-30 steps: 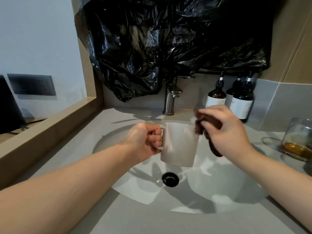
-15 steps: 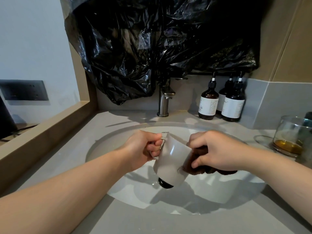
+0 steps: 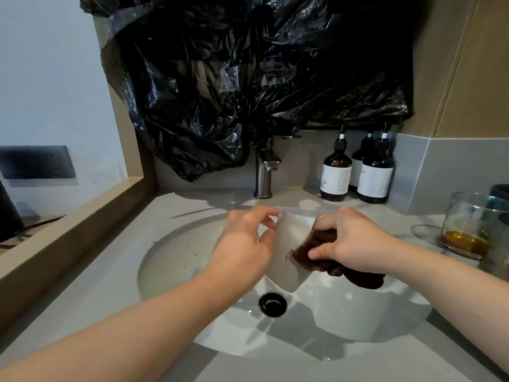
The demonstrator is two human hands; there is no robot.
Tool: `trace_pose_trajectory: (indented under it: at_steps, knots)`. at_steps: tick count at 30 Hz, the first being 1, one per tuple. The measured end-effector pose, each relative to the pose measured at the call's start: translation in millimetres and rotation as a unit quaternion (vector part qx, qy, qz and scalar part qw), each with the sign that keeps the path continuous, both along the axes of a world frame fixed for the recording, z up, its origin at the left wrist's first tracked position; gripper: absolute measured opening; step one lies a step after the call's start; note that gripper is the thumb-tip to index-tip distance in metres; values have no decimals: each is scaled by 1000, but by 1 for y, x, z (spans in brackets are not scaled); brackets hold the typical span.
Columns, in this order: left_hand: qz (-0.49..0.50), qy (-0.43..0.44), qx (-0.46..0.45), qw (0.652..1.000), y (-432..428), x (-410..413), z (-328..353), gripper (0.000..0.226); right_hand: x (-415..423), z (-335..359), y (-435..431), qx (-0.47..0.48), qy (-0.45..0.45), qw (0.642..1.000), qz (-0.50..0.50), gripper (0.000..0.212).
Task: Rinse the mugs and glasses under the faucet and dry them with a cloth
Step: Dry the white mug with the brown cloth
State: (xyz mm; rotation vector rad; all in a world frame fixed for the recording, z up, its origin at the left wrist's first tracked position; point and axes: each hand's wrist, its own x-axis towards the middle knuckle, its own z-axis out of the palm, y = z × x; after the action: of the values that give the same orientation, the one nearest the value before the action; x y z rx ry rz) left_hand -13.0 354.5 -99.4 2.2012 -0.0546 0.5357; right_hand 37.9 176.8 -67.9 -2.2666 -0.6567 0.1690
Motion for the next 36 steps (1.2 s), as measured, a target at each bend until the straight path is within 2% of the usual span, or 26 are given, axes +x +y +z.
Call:
trace_pose_trajectory:
  at_steps: [4, 7, 9, 11, 13, 16, 19, 21, 23, 24, 26, 27, 31, 34, 36]
  knots:
    - [-28, 66, 76, 995, -1, 3, -8, 46, -2, 3, -1, -2, -32, 999, 13, 39]
    - [-68, 128, 56, 988, -4, -1, -6, 55, -8, 5, 1, -25, -42, 998, 44, 37]
    - [-78, 134, -4, 988, -6, -1, -2, 52, -9, 5, 3, -42, -59, 996, 54, 36]
    - [-83, 133, -103, 982, -5, 2, -1, 42, -10, 6, 6, -50, -78, 994, 58, 40]
    - [-71, 147, -191, 968, -4, 5, -2, 28, -10, 3, 8, -20, -67, 996, 61, 40]
    - [-45, 217, -315, 923, -2, 7, -3, 23, -10, -3, 12, 60, -22, 997, 47, 23]
    - [-21, 275, -413, 868, 2, 9, -6, 23, -9, -7, 16, 115, -26, 993, 8, 16]
    - [-16, 298, -455, 839, 5, 12, -9, 29, -6, -6, 14, 144, -81, 986, -27, 15]
    - [-12, 308, -474, 825, 7, 15, -12, 35, -4, -5, 10, 98, -232, 964, -82, 19]
    - [-10, 309, -480, 821, 7, 16, -12, 35, -5, -5, 11, 69, -317, 941, -96, 20]
    - [-9, 311, -489, 815, 6, 17, -14, 33, -9, -11, 16, 24, -446, 893, -54, 20]
    - [-9, 310, -493, 813, 5, 17, -15, 30, -12, -16, 19, -10, -483, 876, -21, 21]
    - [-1, 317, -497, 808, 8, 15, -15, 33, -20, -30, 25, -135, -527, 835, 78, 39]
    - [5, 299, -507, 808, 9, 17, -13, 38, -18, -34, 24, -183, -563, 793, 142, 35]
    - [17, 287, -502, 816, 7, 20, -13, 37, -16, -28, 26, -167, -565, 799, 120, 34]
